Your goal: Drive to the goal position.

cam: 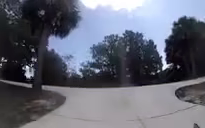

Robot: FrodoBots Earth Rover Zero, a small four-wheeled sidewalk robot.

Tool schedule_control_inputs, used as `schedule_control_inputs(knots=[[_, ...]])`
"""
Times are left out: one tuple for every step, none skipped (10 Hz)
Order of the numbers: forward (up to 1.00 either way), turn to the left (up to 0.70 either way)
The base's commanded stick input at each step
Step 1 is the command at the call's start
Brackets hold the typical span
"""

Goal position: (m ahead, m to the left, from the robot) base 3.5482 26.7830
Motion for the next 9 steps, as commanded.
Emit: schedule_control_inputs(knots=[[0.85,0.0],[0.85,0.0],[0.85,0.0],[0.85,0.0],[0.85,0.0],[0.85,0.0],[0.85,0.0],[0.85,0.0],[0.85,0.0]])
